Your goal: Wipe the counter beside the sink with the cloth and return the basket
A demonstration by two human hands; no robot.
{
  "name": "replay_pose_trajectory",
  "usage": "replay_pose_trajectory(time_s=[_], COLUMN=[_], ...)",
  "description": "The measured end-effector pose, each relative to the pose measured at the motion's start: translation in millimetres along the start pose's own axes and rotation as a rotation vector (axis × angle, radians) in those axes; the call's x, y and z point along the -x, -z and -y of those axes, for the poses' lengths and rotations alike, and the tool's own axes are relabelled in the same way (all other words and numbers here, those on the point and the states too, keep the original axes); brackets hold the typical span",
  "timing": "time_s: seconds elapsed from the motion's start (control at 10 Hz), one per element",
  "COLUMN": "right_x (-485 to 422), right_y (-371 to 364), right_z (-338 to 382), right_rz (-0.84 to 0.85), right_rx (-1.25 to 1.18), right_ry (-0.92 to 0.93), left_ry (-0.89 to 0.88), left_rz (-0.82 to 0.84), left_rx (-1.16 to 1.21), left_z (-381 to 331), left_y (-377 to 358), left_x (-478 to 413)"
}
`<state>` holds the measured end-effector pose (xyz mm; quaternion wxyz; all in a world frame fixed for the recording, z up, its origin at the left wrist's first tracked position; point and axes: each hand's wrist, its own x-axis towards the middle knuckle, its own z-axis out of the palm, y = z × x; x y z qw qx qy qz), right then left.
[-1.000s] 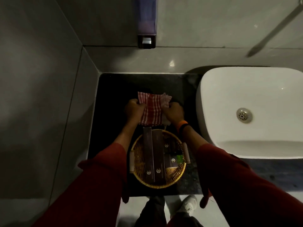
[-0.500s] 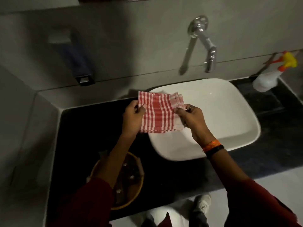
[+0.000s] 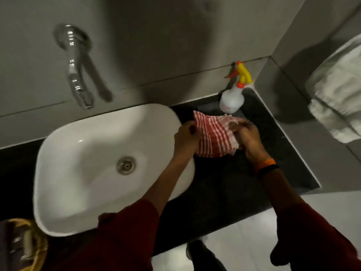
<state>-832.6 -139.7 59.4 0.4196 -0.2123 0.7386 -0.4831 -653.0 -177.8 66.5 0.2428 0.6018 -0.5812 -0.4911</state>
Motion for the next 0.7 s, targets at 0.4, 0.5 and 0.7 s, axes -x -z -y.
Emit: replay_pose_trajectory(time_s=[0.4, 0.5, 0.7], right_x=[-117, -108, -96], right_y=[53, 47, 22], right_z=[-35, -45, -29], right_rz=[0.142, 0.081, 0.037], right_rx=[0.453, 0.540, 0.601], right_ry=[0.164, 0.255, 0.540], left_ry=[-0.107, -0.188, -0.340], left_rz=[-0.110, -0.019, -0.061], left_rx=[-0.224, -0.465, -0.595], left_z=[20, 37, 20], left_y=[-135, -138, -111], left_x=[-76, -77, -73])
